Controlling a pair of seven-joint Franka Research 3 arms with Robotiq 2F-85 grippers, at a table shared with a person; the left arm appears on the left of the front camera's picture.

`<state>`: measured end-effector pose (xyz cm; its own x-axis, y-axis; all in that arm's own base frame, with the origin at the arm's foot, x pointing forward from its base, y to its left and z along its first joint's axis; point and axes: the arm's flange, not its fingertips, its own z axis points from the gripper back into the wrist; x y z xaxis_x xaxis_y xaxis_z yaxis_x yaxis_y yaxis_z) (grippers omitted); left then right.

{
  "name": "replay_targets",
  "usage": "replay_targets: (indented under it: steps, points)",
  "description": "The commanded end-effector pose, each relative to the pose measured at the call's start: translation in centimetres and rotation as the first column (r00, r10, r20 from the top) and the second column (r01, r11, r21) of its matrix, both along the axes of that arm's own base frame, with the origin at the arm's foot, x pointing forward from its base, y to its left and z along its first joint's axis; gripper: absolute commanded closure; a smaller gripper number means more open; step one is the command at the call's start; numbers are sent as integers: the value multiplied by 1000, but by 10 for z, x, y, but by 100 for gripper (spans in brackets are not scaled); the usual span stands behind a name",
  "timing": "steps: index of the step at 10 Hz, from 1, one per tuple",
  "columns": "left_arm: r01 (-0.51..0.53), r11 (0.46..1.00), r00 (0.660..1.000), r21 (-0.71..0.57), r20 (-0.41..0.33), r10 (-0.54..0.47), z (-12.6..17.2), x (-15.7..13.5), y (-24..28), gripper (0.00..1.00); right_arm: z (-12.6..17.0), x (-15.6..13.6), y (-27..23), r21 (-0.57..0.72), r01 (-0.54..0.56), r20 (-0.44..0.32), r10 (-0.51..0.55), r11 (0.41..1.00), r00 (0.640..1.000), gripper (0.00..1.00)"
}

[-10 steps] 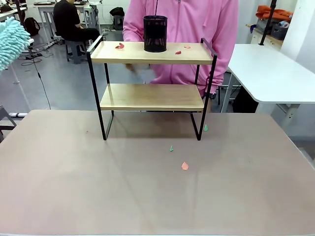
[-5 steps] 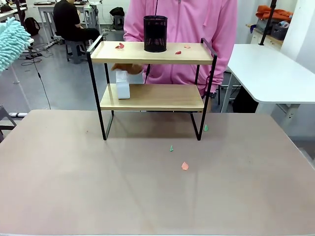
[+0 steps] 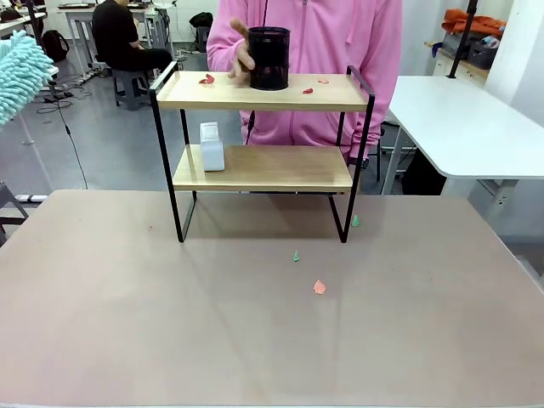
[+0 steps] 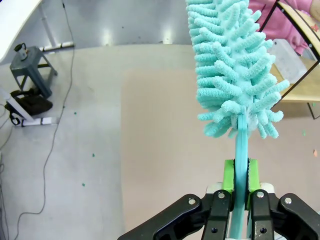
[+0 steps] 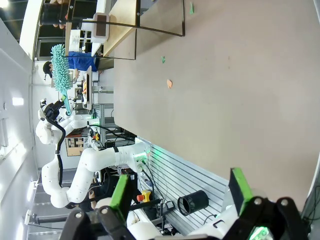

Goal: Clean the shelf.
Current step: Clean the remaining tier of the Shelf with the Duster once objects are removed.

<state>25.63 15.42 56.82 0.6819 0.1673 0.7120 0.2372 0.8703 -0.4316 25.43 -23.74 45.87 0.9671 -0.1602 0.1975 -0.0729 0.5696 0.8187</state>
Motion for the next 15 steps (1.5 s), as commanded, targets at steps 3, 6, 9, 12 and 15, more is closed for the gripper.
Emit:
replay_targets:
  steps: [3, 6, 9, 12, 15]
  points:
    - [-2, 1000, 1000, -1, 3, 2, -1, -1, 3, 95, 2, -1, -2, -5, -18, 18, 18, 1000, 1000, 0]
    - [51, 998, 998, 21, -24, -51, 16, 12, -17, 88, 2, -1, -2, -5, -18, 18, 18, 1000, 1000, 0]
    - [136, 988, 990, 74, -35, -134, 81, 78, -105, 88, 2, -1, -2, -5, -18, 18, 18, 1000, 1000, 0]
    - [165, 982, 984, 87, -74, -159, 100, 111, -183, 88, 2, -1, -2, -5, -18, 18, 18, 1000, 1000, 0]
    - [200, 973, 979, 117, -55, -195, 89, 87, -169, 88, 2, -1, -2, -5, -18, 18, 18, 1000, 1000, 0]
